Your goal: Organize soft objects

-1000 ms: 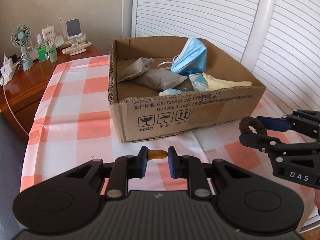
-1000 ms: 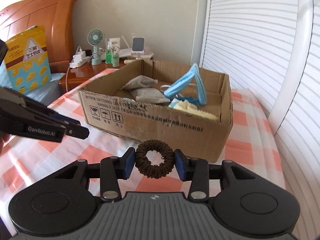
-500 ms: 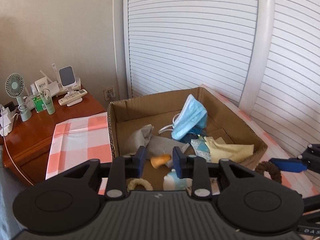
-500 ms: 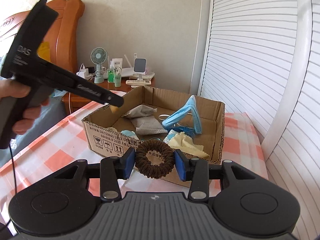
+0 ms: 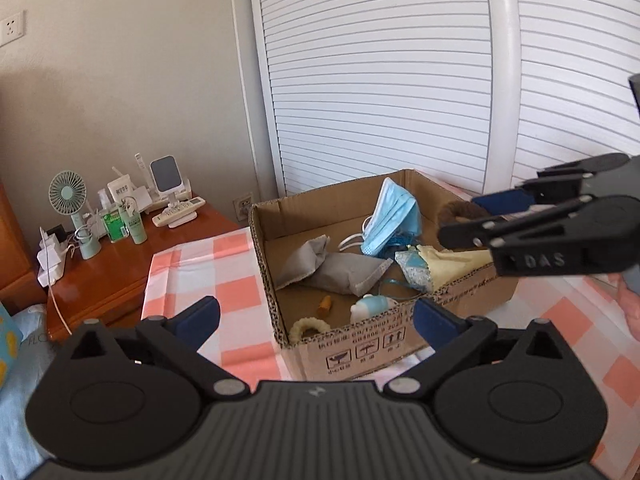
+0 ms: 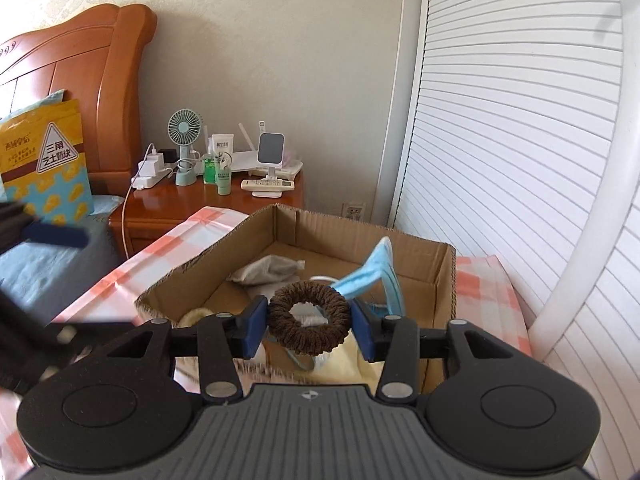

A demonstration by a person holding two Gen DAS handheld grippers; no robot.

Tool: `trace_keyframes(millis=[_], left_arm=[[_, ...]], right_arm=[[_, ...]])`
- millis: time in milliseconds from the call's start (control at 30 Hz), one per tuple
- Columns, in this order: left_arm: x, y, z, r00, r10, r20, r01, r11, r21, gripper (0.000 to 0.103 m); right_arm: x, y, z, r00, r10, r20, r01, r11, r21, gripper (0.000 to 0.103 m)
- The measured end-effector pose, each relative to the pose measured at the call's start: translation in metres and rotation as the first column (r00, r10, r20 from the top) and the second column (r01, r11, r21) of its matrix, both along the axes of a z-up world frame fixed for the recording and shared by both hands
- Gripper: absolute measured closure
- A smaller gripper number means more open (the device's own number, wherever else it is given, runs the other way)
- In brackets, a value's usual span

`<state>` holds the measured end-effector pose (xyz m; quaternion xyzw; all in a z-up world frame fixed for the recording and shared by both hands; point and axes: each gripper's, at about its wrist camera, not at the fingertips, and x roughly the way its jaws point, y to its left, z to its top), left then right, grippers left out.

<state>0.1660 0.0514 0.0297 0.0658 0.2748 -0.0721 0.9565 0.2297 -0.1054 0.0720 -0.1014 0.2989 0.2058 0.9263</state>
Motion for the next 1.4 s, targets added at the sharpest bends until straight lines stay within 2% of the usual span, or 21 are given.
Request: trace_keyframes(millis=[33,100,167,300,500,633,767,1000,1400], left_arm=[[-0.003,0.002,0.000,1.000,0.015,-0.003,-0.015,1.000,-0.011,0.001],[-0.008,0.004,0.000,0.999,0.035,-0.008,-0.035,0.999,-0.031,0.001],[-0.012,0.008,0.001,0.998,0.057,-0.018,-0.058,0.996,-0.060,0.001],[-0.016,0.013,0.006,0.997,0.080,-0.017,-0.081,0.992,-0.101,0.001],[-0.022,0.005,0.013,0.989,0.140,-0.043,-0.143,0.988,-0.058,0.001],[-0.027,0.000,0.019,0.981,0.178,-0.080,-0.183,0.980,-0.072,0.001],[-0.033,-0.007,0.023,0.972,0.202,-0.116,-0.210,0.976,-0.058,0.001],[-0.046,-0.015,0.032,0.972,0.211,-0.105,-0.216,0.976,-0.037,0.001],[-0.054,-0.019,0.034,0.967,0.230,-0.111,-0.234,0.972,-0.028,0.001]], right_arm=[[0.006,0.003,-0.001,1.000,-0.005,-0.007,0.005,1.000,0.000,0.041],[0.013,0.007,-0.003,1.000,-0.022,-0.005,0.022,1.000,-0.004,0.007],[0.013,0.008,-0.002,0.999,-0.053,0.005,0.053,0.999,0.004,0.000],[0.005,0.005,0.003,0.995,-0.098,-0.033,0.099,0.995,0.012,0.000],[-0.022,0.000,0.014,0.972,-0.220,-0.083,0.215,0.975,-0.061,0.000],[-0.046,-0.008,0.019,0.949,-0.283,-0.140,0.277,0.959,-0.060,0.000],[-0.068,-0.010,0.023,0.935,-0.325,-0.142,0.313,0.945,-0.096,0.000],[-0.091,-0.017,0.031,0.926,-0.348,-0.144,0.338,0.937,-0.088,0.000],[-0.099,-0.023,0.037,0.924,-0.357,-0.136,0.352,0.934,-0.063,0.000]])
